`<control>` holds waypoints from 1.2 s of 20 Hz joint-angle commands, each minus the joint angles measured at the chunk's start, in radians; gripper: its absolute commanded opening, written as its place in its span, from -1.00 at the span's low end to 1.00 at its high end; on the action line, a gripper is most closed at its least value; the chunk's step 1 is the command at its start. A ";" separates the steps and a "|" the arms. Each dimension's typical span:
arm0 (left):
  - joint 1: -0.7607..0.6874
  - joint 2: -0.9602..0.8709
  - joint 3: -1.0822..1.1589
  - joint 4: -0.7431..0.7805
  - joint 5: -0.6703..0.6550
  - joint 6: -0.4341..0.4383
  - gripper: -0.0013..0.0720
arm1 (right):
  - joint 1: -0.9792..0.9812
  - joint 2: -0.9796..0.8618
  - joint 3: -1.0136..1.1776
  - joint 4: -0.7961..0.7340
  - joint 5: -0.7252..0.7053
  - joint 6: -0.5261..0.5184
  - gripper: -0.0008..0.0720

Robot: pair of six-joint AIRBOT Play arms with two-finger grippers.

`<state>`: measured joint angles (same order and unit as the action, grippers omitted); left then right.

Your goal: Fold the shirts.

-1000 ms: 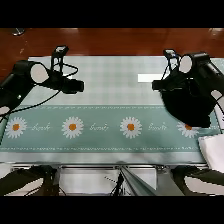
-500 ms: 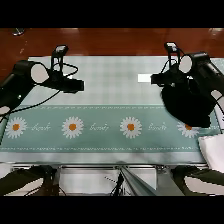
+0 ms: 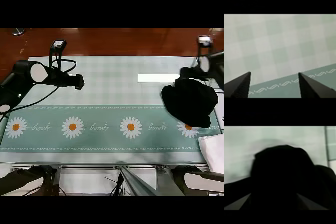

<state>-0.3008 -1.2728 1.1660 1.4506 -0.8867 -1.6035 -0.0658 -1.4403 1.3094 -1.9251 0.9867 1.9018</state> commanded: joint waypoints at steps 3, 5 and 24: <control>0.005 -0.039 0.000 0.000 0.007 0.020 0.95 | -0.266 -0.090 -0.026 0.229 0.047 -0.060 0.71; 0.005 -0.063 0.000 0.001 -0.009 0.020 0.96 | -0.293 -0.143 -0.026 0.244 0.055 -0.087 0.71; 0.267 0.609 -0.378 -0.078 -0.221 0.072 0.96 | -0.066 0.158 0.465 0.689 0.038 -0.422 -0.90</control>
<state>-0.0505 -0.8433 0.9314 1.4574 -1.1149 -1.5269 -0.2108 -1.3815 1.6520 -1.2591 1.0489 1.4921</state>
